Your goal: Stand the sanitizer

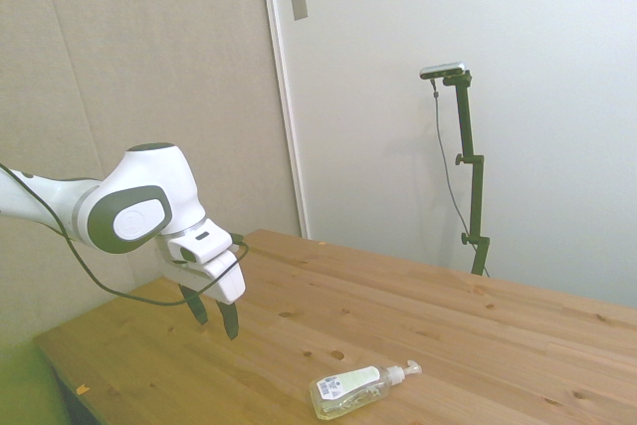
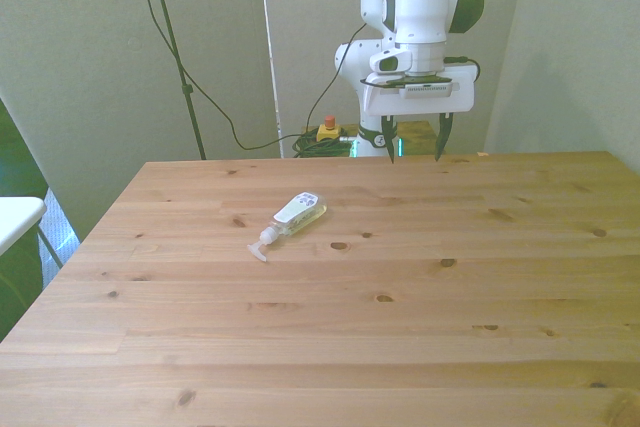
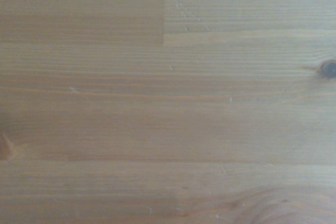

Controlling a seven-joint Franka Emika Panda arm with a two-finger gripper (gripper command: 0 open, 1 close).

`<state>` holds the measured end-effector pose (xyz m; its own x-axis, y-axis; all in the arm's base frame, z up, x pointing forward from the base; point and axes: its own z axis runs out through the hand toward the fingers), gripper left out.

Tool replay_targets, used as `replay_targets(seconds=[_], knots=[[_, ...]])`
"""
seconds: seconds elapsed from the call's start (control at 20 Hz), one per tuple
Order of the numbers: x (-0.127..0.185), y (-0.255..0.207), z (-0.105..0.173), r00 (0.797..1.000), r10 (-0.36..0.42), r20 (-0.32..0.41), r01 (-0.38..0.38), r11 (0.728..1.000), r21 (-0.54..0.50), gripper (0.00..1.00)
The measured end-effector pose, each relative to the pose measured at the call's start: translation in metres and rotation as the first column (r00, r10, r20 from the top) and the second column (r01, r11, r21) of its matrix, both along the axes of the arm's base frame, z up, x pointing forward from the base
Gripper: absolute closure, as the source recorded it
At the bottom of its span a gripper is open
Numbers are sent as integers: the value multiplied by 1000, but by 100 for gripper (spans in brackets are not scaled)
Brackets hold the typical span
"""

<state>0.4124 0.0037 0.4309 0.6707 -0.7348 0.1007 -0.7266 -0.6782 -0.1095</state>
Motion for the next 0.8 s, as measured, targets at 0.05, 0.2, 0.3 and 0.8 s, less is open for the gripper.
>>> replay_targets(seconds=[0.05, 0.2, 0.3, 0.8], knots=[[0, 0, 0, 1000, 0, -1, 0, 1000, 1, 0], [6, -7, 0, 1000, -20, 7, 20, 1000, 9, 0], [23, -29, 6, 997, -71, 23, 71, 997, 20, 0], [107, -167, 14, 936, -336, 110, 336, 942, 15, 0]])
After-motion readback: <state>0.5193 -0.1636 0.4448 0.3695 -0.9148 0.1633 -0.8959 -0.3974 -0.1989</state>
